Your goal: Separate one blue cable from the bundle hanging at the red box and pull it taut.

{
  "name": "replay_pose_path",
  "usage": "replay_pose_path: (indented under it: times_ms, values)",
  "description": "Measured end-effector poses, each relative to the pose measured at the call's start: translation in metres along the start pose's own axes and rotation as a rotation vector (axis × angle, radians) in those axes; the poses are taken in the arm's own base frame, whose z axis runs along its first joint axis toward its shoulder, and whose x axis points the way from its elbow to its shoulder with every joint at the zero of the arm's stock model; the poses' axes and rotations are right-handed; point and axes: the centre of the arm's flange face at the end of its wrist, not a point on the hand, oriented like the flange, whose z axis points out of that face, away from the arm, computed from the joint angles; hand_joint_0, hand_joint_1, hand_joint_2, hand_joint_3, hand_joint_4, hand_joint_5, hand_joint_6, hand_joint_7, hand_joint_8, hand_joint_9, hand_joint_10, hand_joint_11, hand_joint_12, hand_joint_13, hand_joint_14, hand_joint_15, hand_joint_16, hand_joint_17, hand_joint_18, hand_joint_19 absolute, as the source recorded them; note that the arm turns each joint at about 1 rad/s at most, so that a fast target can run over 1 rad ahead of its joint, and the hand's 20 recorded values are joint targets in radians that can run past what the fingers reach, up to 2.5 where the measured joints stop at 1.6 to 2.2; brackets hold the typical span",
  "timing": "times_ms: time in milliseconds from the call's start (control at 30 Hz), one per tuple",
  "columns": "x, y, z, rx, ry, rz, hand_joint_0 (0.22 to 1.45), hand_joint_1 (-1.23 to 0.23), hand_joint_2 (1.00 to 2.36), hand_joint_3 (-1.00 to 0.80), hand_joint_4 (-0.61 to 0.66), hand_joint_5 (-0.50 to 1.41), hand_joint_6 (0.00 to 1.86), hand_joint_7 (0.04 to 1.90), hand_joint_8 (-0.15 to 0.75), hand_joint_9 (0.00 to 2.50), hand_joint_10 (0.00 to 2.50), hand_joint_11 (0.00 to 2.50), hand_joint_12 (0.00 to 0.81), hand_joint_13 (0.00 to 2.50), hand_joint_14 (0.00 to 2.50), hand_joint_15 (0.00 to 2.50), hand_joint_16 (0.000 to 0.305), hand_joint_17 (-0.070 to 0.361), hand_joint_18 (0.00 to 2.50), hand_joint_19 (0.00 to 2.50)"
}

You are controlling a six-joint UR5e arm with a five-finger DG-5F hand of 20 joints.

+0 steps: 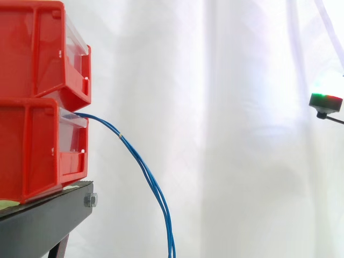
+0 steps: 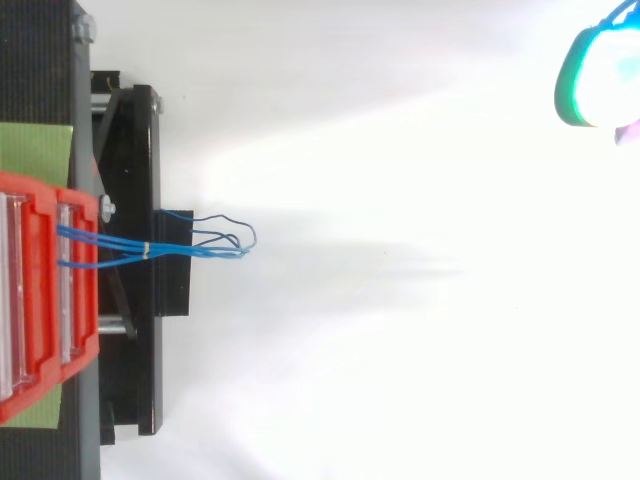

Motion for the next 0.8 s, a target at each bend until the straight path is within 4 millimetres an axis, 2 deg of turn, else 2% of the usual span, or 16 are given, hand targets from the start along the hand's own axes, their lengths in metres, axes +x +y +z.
replay_pose_path:
  times_ms: [800]
  values:
    - [-0.0009, -0.0052, -0.0054, 0.053, -0.003, -0.010, 0.62, -0.58, 1.00, -0.44, 0.34, -0.15, 0.50, 0.91, 0.372, 0.99, 0.01, 0.62, 0.378, 0.78, 0.01, 0.40, 0.049, 0.110, 0.74, 0.60]
